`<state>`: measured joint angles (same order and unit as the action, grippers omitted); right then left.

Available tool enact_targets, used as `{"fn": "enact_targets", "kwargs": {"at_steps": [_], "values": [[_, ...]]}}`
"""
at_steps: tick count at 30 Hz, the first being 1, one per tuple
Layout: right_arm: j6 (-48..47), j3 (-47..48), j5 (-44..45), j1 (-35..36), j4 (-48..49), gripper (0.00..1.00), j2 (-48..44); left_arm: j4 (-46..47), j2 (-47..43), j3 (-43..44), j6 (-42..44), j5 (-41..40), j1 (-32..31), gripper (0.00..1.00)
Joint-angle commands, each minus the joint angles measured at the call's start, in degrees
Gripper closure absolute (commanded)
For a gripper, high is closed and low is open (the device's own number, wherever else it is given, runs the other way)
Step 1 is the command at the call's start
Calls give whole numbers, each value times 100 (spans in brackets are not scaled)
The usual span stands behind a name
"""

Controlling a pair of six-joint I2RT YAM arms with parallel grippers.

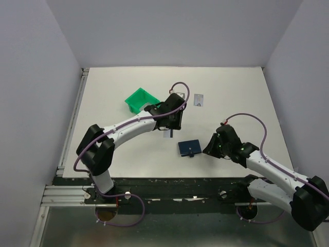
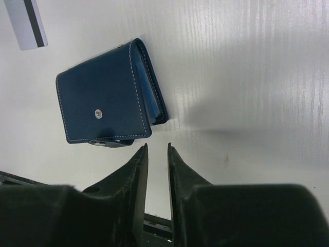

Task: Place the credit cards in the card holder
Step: Open the card holder at the center of the board.

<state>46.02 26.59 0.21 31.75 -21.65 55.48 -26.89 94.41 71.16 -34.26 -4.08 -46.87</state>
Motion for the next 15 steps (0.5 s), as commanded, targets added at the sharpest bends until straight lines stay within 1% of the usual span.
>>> {"fn": "enact_targets", "kwargs": {"at_steps": [1, 3, 5, 6, 7, 8, 15], "values": [[398, -163, 129, -28, -6, 73, 147, -833, 945, 1275, 482, 364, -41, 64], [495, -215, 68, -28, 3, 78, 156, -1106, 1262, 1611, 464, 399, -33, 65], [557, -277, 14, -28, 55, 81, 182, -1239, 1456, 1743, 386, 408, -33, 68], [566, -303, 23, -28, 90, 82, 208, -1300, 1553, 1761, 324, 564, -33, 70], [583, -321, 23, -28, 134, 83, 252, -1344, 1606, 1770, 237, 592, -33, 73], [584, -330, -160, -37, 204, 84, 296, -1362, 1659, 1762, 183, 636, -24, 75], [469, -321, -416, -28, 565, 86, 674, -1336, 1870, 1507, -81, 952, -33, 96]]}}
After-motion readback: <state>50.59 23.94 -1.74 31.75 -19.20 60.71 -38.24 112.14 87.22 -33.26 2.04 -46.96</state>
